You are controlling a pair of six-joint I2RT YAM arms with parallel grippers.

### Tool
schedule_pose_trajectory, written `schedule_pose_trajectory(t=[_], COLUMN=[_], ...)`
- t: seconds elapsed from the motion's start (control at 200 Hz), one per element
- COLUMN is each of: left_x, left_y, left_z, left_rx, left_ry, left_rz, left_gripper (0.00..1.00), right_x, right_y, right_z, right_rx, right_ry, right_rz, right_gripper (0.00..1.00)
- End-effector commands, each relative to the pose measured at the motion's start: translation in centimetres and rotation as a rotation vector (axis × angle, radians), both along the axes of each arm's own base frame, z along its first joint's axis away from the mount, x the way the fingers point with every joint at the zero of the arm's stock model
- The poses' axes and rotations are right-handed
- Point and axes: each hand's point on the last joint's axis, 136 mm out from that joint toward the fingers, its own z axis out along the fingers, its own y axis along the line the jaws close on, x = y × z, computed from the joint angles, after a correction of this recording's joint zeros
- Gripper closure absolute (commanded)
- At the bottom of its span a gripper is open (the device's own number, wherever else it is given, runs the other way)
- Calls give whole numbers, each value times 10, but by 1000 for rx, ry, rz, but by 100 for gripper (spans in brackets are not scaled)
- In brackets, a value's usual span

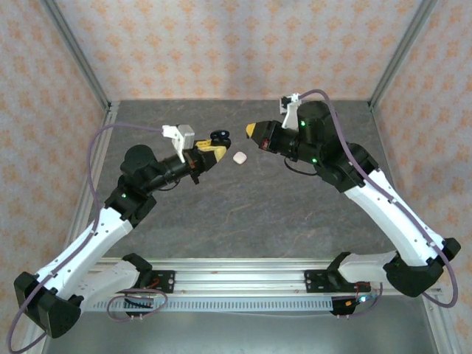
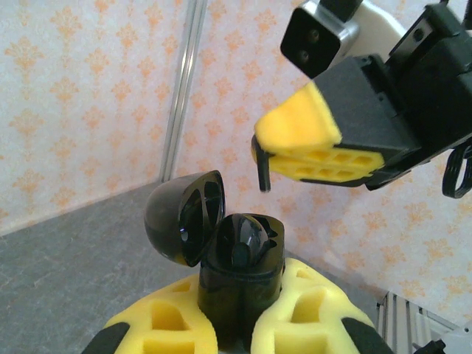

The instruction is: Insert wireless bluetooth earbuds into charging case

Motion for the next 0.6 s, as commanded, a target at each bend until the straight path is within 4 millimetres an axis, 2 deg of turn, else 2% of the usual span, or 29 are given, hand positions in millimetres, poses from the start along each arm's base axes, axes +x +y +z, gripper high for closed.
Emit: schedule_pose_trajectory(t=[0.0, 0.095, 0.39, 0.595], left_x=[-3, -2, 3, 4], left_y=[1, 1, 1, 2], left_z=[31, 32, 32, 34], left_rx=[-53, -53, -46, -40], left_ry=[-69, -70, -66, -72], left_rz=[7, 12, 26, 36], left_gripper=[100, 100, 100, 100], right_x=[-6, -9, -18, -20], right_y=[-2, 6, 34, 43], right_z=[57, 65, 65, 51], right_rx=[130, 175, 231, 217], right_ry=[-135, -154, -142, -114], right_rz=[-15, 3, 58, 64], right_gripper=[97, 97, 97, 97])
